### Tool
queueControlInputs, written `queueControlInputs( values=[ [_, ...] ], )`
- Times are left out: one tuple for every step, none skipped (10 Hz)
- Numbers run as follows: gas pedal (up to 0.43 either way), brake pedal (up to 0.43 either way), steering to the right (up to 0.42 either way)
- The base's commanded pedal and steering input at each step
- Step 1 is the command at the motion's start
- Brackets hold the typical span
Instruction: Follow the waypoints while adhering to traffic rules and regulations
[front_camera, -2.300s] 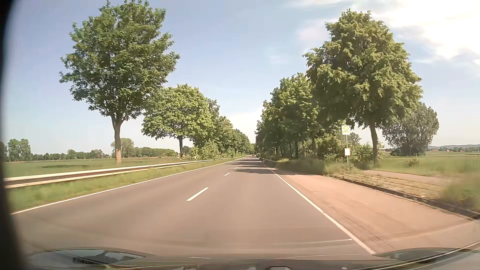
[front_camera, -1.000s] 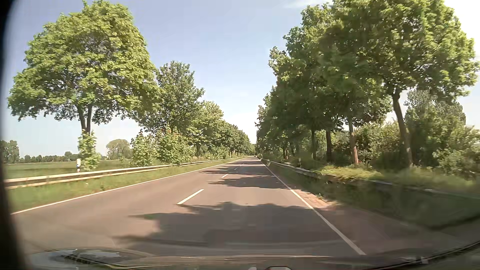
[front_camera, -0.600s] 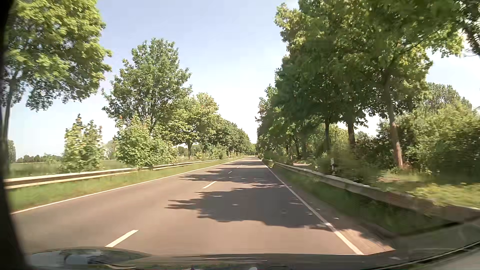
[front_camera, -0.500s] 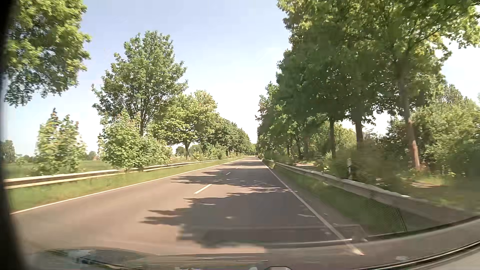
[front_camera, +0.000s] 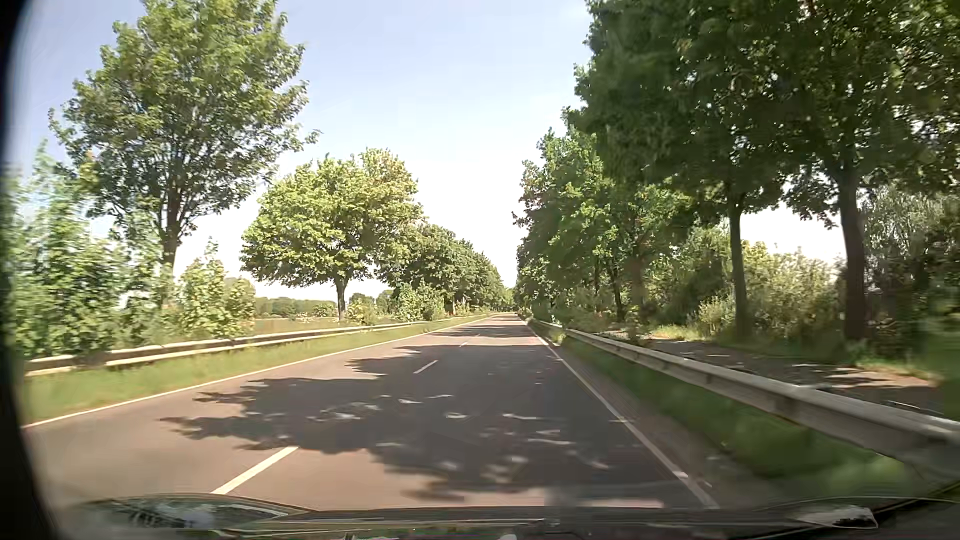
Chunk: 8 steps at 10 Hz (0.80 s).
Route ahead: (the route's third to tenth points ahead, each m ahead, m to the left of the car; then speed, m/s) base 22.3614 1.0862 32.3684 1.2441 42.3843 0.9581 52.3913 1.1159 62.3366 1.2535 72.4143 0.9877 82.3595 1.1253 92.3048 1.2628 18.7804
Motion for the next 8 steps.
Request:
queueControlInputs(
  values=[
    [0.169, 0.000, -0.003],
    [0.169, 0.000, -0.003],
    [0.169, 0.000, -0.003],
    [0.169, 0.000, -0.003],
    [0.169, 0.000, -0.003],
    [0.169, 0.000, -0.003],
    [0.169, 0.000, -0.003],
    [0.169, 0.000, -0.003]
  ],
)
